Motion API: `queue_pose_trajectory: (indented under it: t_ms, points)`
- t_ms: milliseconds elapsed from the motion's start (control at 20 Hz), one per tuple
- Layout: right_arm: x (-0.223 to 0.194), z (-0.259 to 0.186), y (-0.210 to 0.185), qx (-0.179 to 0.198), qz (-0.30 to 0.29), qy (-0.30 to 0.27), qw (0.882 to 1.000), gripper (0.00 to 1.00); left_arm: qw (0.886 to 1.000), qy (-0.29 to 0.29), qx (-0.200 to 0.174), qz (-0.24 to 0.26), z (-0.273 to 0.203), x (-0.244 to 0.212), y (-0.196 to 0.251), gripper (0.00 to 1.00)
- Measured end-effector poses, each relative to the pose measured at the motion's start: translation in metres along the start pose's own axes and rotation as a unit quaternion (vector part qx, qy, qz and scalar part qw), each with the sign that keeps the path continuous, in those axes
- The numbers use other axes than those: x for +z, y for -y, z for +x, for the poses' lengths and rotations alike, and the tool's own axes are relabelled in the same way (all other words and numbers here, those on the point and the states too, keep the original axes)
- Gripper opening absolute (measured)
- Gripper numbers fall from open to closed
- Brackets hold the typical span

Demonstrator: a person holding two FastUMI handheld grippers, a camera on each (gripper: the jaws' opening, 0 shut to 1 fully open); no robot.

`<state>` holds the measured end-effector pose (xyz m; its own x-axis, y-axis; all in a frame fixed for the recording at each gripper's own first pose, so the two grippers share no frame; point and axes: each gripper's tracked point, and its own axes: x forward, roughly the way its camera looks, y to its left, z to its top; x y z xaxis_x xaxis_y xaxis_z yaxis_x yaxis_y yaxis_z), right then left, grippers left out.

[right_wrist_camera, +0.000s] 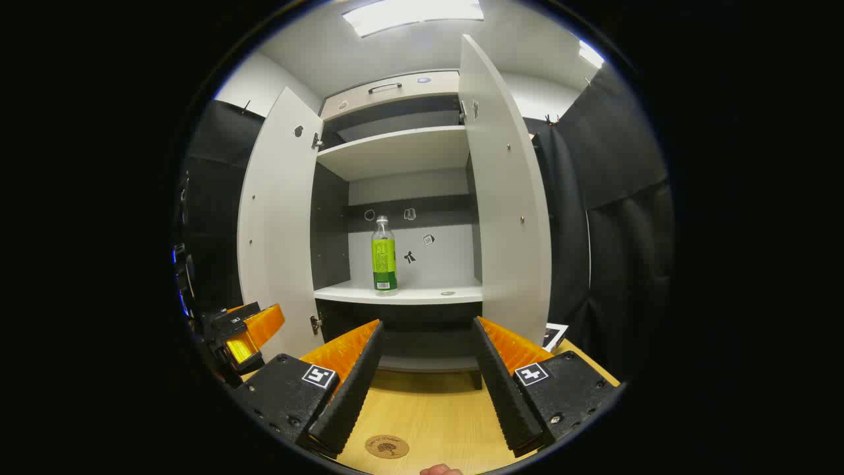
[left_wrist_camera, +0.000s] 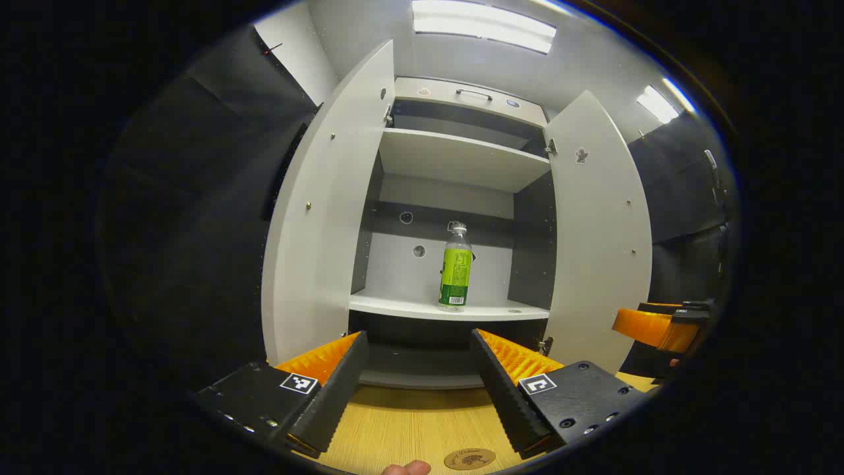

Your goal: Grasp the bottle in the cabinet with the left hand and place it on the coaster, then close the right door with the right hand and the left door with the left hand.

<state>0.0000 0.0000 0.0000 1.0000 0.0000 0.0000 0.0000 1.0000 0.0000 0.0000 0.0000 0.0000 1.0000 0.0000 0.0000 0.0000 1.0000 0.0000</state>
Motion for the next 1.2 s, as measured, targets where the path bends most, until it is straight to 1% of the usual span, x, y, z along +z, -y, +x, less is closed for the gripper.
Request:
queue_pose_trajectory:
  t_ms: [150, 200, 250, 300, 350, 500, 550, 600, 650, 700, 750, 800, 850, 1200]
  points:
    - [0.006, -0.002, 0.001, -0.007, 0.001, 0.012, 1.000, 0.81, 1.000, 0.001, -0.011, -0.006, 0.003, 0.002, 0.004, 0.95]
    - [0.005, -0.003, 0.002, -0.010, 0.002, 0.012, 1.000, 0.81, 1.000, 0.002, -0.012, -0.005, 0.003, 0.003, 0.004, 0.99]
    - [0.006, -0.002, 0.003, -0.012, 0.003, 0.011, 1.000, 0.81, 1.000, 0.001, -0.013, -0.003, 0.005, 0.002, 0.004, 0.95]
    - [0.006, -0.002, 0.002, -0.013, 0.004, 0.012, 1.000, 0.81, 1.000, -0.002, -0.013, 0.000, 0.005, 0.001, 0.003, 0.99]
    - [0.006, -0.002, 0.002, -0.013, 0.006, 0.013, 1.000, 0.81, 1.000, -0.004, -0.012, 0.001, 0.005, 0.000, 0.002, 0.95]
    - [0.004, 0.002, 0.003, -0.015, 0.004, 0.007, 1.000, 0.81, 1.000, -0.014, -0.005, 0.000, 0.007, -0.006, -0.003, 0.95]
    - [0.004, 0.003, 0.004, -0.016, 0.004, 0.007, 1.000, 0.81, 1.000, -0.016, -0.003, 0.001, 0.007, -0.008, -0.005, 0.99]
    - [0.003, 0.004, 0.003, -0.016, 0.005, 0.007, 1.000, 0.81, 1.000, -0.017, -0.002, 0.002, 0.008, -0.009, -0.006, 0.95]
    - [0.003, 0.005, 0.003, -0.016, 0.006, 0.006, 1.000, 0.81, 1.000, -0.017, -0.001, 0.004, 0.008, -0.008, -0.007, 0.95]
    - [0.003, 0.005, 0.003, -0.016, 0.008, 0.006, 1.000, 0.81, 1.000, -0.018, 0.000, 0.006, 0.008, -0.009, -0.008, 1.00]
    - [0.002, 0.006, 0.003, -0.015, 0.009, 0.005, 1.000, 0.81, 1.000, -0.018, 0.000, 0.007, 0.007, -0.009, -0.009, 0.95]
    - [0.002, 0.008, 0.002, -0.016, 0.009, 0.003, 1.000, 0.81, 1.000, -0.018, 0.001, 0.009, 0.008, -0.008, -0.009, 0.99]
    - [0.002, 0.009, 0.002, -0.014, 0.008, 0.000, 1.000, 0.81, 1.000, -0.020, 0.003, 0.011, 0.009, -0.008, -0.011, 0.95]
    - [0.008, 0.015, -0.004, -0.006, 0.015, 0.007, 1.000, 0.81, 0.999, -0.041, -0.001, 0.007, 0.013, -0.017, -0.011, 0.95]
